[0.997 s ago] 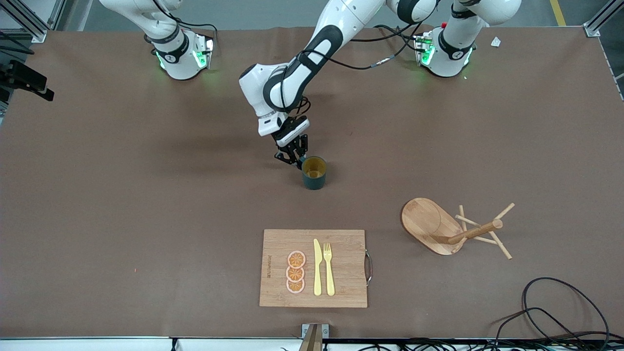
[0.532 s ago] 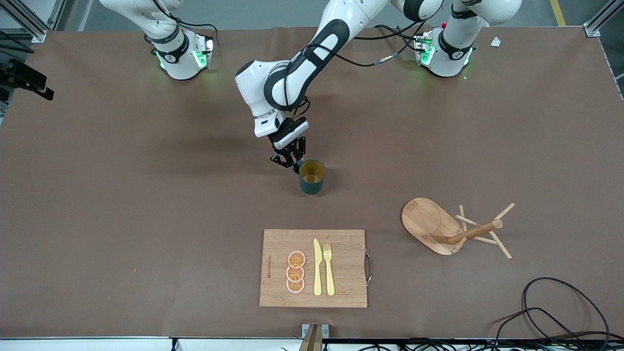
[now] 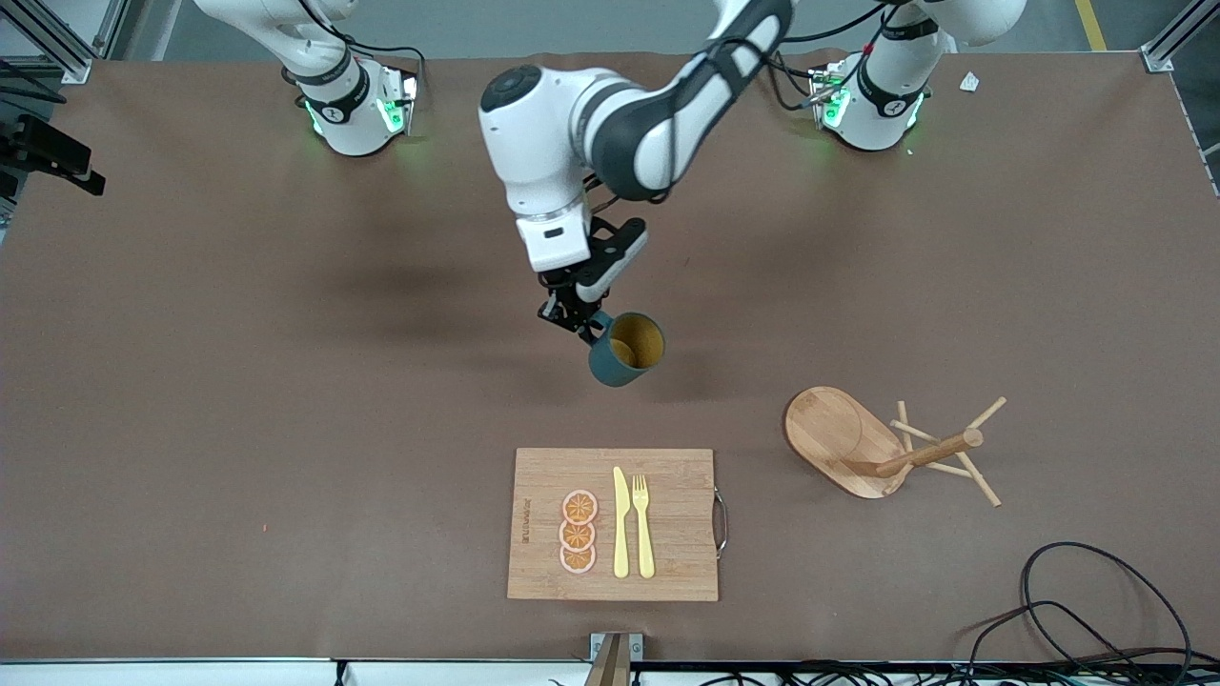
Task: Pass cup and hang on rack
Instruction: 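Close the left gripper on the handle and lift the mug, then carry the mug with the left gripper over the wooden rack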
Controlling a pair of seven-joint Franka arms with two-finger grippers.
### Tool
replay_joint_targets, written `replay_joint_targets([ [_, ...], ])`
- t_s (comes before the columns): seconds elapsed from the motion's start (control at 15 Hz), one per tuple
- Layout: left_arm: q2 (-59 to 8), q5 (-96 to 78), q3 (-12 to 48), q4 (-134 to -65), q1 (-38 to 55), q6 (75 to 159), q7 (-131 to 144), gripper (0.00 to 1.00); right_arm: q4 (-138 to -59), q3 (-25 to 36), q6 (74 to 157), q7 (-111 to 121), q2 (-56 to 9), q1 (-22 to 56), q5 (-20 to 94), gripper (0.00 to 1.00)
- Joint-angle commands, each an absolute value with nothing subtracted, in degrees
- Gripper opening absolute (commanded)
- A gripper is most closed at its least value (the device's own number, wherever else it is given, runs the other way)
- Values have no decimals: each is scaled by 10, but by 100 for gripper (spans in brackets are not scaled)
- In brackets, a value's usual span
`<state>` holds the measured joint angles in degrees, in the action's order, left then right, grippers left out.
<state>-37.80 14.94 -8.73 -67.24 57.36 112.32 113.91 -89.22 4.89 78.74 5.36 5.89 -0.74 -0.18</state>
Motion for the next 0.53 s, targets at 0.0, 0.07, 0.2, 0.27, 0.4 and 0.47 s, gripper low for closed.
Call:
replay_joint_targets([
  [0.0,-326,66,-82,-690,526,1124,1107,0,-905,45,787,62,76,-14,1,100],
  [0.07,-317,33,-82,-690,509,1128,1089,0,-905,45,787,62,76,-14,1,100],
  [0.2,-303,-24,-82,-690,476,1129,1057,0,-905,44,787,62,76,-14,1,100],
  [0.27,-295,-45,-82,-690,461,1129,1046,0,-905,44,787,62,76,-13,1,100],
  [0.4,-291,-104,-82,-690,429,1141,1028,0,-905,44,787,62,76,-13,1,100],
  [0.47,-286,-136,-82,-690,410,1143,1022,1,-905,44,787,62,76,-13,1,100],
])
